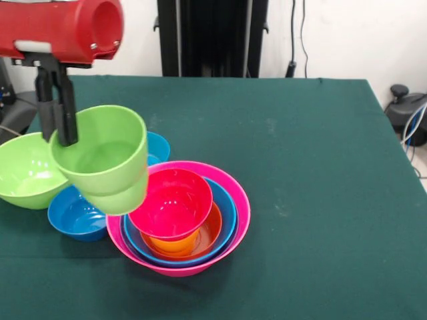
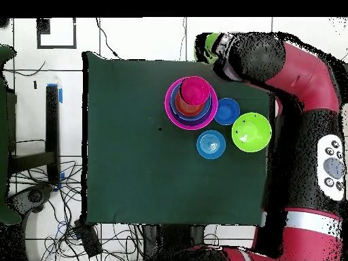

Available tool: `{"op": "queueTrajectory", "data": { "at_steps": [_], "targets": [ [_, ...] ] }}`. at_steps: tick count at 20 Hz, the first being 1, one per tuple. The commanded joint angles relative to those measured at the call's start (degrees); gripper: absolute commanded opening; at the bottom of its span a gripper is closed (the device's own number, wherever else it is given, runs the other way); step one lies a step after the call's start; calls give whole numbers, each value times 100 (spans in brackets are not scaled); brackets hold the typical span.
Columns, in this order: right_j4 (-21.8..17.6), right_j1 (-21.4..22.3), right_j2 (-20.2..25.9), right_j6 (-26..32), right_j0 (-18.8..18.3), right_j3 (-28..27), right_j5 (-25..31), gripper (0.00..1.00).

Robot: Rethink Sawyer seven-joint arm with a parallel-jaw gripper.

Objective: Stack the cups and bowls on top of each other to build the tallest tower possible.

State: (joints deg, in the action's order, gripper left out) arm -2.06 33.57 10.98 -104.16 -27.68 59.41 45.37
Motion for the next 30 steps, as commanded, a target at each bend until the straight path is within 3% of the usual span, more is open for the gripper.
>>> {"op": "queueTrajectory", "data": {
  "at_steps": [1,16,30],
  "targets": [
    [-520,39,575,1211,-43,927,-332,0],
    [-348,278,746,661,-120,1817,-624,0],
    [-494,11,993,583,-229,1888,-1011,0]
  ]
}}
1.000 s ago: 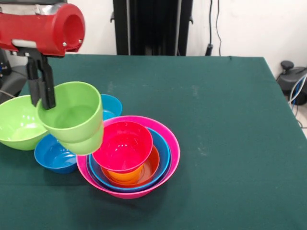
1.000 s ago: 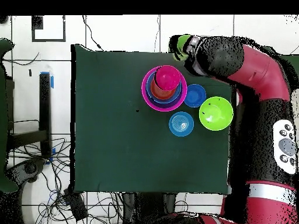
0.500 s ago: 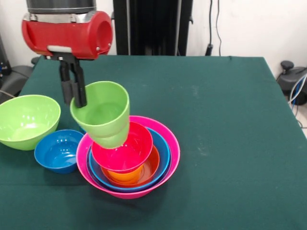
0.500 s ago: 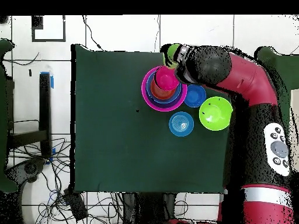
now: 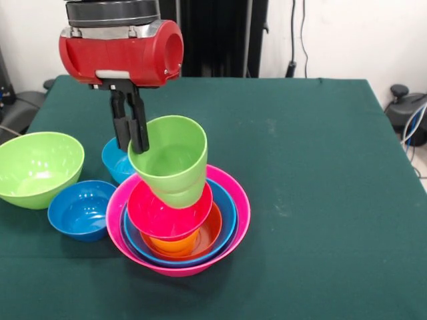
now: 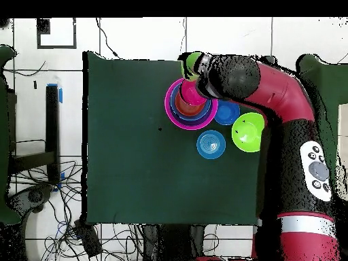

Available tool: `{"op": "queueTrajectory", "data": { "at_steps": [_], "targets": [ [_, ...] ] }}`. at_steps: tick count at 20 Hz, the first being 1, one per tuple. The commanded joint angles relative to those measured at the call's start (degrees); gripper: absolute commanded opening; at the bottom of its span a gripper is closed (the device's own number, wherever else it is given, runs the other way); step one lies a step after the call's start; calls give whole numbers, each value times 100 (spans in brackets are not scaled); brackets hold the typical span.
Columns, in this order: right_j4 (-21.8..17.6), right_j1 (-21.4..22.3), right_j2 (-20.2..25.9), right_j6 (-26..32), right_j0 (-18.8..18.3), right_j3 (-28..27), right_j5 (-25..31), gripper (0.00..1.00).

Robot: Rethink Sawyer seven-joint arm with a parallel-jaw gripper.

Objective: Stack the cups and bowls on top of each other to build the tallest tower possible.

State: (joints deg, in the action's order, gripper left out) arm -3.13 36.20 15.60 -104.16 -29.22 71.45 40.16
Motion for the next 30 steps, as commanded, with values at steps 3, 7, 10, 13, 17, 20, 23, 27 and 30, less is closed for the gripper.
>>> {"op": "queueTrajectory", "data": {
  "at_steps": [3,7,10,13,17,20,23,27,30],
  "targets": [
    [-437,-356,592,613,-104,630,-584,0],
    [-479,-373,623,605,-135,674,-668,0],
    [-519,-403,654,652,-179,663,-695,0],
    [-571,-426,688,660,-222,657,-724,0],
    [-651,-454,701,632,-245,631,-715,0],
    [-679,-470,747,602,-269,665,-724,0],
    [-689,-461,770,526,-283,758,-756,0],
    [-718,-419,737,477,-281,813,-725,0],
    [-708,-428,726,489,-280,793,-653,0]
  ]
}}
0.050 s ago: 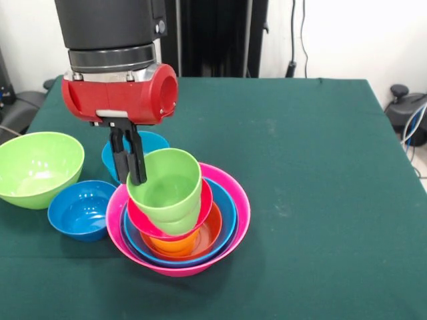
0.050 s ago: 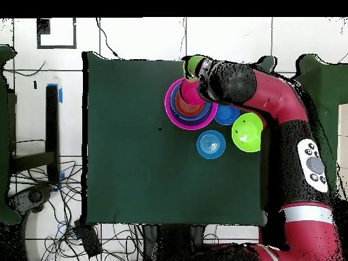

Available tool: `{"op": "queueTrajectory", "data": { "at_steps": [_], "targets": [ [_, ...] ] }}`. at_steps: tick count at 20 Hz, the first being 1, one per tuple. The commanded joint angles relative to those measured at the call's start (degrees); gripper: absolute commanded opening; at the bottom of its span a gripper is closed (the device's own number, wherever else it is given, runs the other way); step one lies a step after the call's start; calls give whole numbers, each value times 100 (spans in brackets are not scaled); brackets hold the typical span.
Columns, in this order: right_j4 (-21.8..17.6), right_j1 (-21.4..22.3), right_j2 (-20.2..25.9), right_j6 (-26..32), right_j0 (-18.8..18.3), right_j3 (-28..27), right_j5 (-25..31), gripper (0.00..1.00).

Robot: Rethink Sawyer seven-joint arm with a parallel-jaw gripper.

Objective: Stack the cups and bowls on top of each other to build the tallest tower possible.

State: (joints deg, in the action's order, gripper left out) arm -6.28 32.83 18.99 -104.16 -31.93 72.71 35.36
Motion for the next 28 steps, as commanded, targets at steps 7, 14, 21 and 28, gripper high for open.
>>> {"op": "queueTrajectory", "data": {
  "at_steps": [7,14,21,28],
  "targets": [
    [-393,-95,386,447,-2,742,-191,0],
    [-434,-61,314,407,35,738,-174,0],
    [-503,-47,235,441,51,633,-111,0],
    [-546,-111,266,543,1,573,-110,0]
  ]
}}
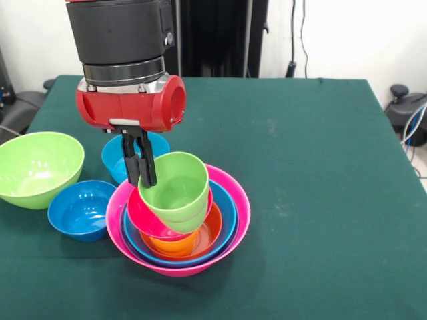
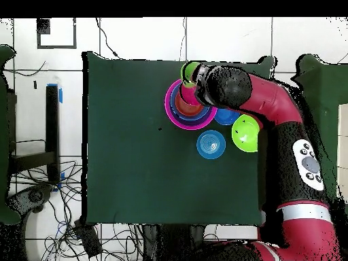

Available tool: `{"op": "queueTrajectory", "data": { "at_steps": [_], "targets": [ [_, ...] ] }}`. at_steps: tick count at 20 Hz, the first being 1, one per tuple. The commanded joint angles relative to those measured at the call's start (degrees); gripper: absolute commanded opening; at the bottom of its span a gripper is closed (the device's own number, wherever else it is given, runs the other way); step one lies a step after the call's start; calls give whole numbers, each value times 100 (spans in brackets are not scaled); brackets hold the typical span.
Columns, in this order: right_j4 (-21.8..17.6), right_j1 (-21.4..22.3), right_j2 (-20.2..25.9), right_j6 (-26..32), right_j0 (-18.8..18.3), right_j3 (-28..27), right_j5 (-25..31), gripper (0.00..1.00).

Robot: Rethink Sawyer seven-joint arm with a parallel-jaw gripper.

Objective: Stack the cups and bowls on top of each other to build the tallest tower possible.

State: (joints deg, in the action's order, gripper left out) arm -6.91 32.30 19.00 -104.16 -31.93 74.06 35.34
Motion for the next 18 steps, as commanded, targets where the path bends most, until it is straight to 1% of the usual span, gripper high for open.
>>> {"op": "queueTrajectory", "data": {
  "at_steps": [1,11,18],
  "targets": [
    [-496,-67,260,557,-11,426,-112,0],
    [-556,-18,222,525,-58,559,-149,0],
    [-630,138,233,631,-118,513,90,0]
  ]
}}
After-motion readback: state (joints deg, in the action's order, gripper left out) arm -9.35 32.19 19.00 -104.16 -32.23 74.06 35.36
